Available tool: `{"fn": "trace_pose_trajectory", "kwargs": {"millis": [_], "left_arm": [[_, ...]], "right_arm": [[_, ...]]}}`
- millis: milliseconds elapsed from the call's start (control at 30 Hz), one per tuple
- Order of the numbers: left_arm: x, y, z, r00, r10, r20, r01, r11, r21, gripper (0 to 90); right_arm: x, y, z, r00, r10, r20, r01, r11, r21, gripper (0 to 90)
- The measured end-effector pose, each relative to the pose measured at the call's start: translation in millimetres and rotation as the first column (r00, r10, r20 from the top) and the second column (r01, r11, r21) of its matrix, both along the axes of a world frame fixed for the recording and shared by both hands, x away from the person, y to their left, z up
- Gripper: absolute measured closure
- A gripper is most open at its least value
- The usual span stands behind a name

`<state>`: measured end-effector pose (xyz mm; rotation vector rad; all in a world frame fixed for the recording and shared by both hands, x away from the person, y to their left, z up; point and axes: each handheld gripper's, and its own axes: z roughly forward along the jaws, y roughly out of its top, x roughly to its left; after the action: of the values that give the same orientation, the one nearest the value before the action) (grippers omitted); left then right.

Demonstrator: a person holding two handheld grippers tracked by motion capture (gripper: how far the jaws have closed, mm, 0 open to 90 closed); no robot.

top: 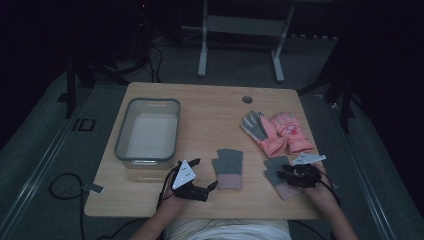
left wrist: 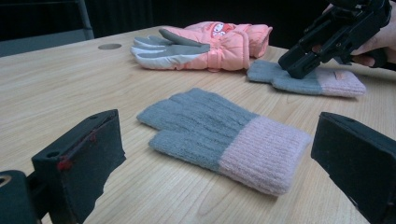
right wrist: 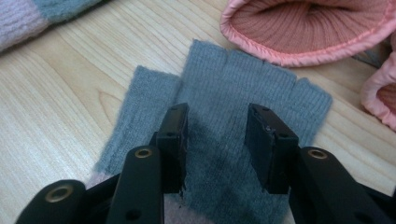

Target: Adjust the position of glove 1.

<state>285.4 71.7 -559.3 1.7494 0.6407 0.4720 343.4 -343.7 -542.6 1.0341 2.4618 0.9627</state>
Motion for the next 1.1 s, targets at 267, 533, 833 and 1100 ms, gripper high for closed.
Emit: {"fn": "trace_pose_trajectory", "kwargs": {"millis": [267, 533, 833, 1100], "left_arm": [[-0.1, 0.0, 0.0, 1.0000, 0.001, 0.000, -0.001, 1.0000, 0.000, 1.9], [-0.2, -0.1, 0.0, 1.0000, 0.002, 0.001, -0.002, 1.0000, 0.000, 1.9], [-0.5, -0.6, 0.0, 1.0000, 0.003, 0.006, -0.003, 1.0000, 0.006, 1.9], [-0.5, -0.6, 0.0, 1.0000, 0.001, 0.007, -0.001, 1.0000, 0.006, 1.9]], "right_arm": [[-8.9, 10.5, -2.3, 0.9988, -0.023, 0.042, 0.025, 0.998, -0.049, 84.2], [-34.7, 24.1, 31.2, 0.9867, -0.150, 0.062, 0.146, 0.987, 0.063, 86.2], [-52.3, 46.6, 61.5, 0.9365, -0.341, 0.083, 0.321, 0.928, 0.187, 86.2], [-45.5, 61.3, 26.7, 0.9374, -0.348, -0.010, 0.345, 0.925, 0.161, 85.9]]}}
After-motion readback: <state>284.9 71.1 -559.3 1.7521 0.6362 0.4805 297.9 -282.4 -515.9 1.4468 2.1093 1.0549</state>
